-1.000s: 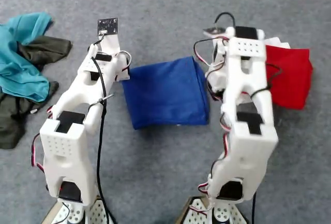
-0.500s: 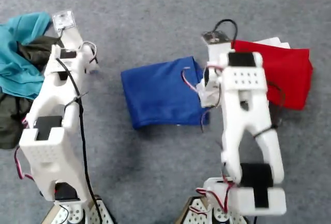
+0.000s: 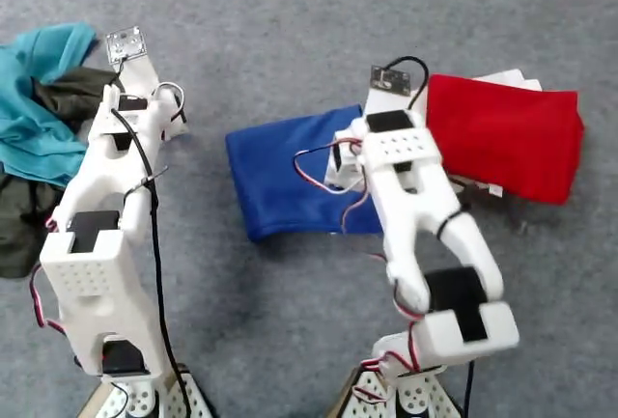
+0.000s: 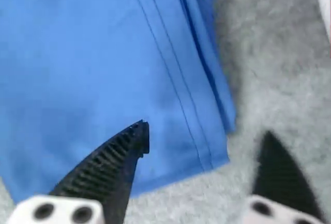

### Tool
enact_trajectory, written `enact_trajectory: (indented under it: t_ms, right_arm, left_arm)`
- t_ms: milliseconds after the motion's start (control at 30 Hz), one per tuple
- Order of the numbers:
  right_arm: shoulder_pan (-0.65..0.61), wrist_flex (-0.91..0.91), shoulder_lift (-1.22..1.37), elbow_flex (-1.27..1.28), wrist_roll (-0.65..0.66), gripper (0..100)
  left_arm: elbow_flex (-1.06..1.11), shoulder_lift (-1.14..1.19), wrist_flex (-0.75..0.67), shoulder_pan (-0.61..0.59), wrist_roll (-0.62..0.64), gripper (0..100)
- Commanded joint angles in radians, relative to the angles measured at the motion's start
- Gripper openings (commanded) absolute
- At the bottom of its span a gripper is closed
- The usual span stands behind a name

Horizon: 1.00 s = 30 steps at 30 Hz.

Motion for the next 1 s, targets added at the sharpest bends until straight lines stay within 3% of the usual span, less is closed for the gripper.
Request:
enact_trajectory:
  t_ms: [0, 200, 433, 533, 733, 967]
  right_arm:
    - [-0.011, -0.064, 0.076, -0.056, -0.017, 50.5]
    - [-0.005, -0.143, 0.26, -0.124, -0.017, 46.3]
    - [0.069, -0.112, 0.372, -0.205, -0.003, 10.9]
    - [0.08, -0.051, 0.371, -0.234, 0.057, 1.5]
    - [0.089, 0.118, 0.371, -0.384, 0.068, 1.5]
    - [0.084, 0.351, 0.375, -0.723, 0.173, 1.5]
  left_arm:
    - [-0.05, -0.011, -0.015, -0.013, 0.003, 3]
    - [-0.05, -0.011, -0.015, -0.015, 0.002, 3]
    - [-0.05, -0.011, -0.015, -0.016, 0.002, 3]
    - [-0.05, -0.011, -0.015, -0.016, 0.002, 3]
    - [-0.05, -0.011, -0.015, -0.016, 0.002, 3]
    - [-0.05, -0.011, -0.015, -0.016, 0.002, 3]
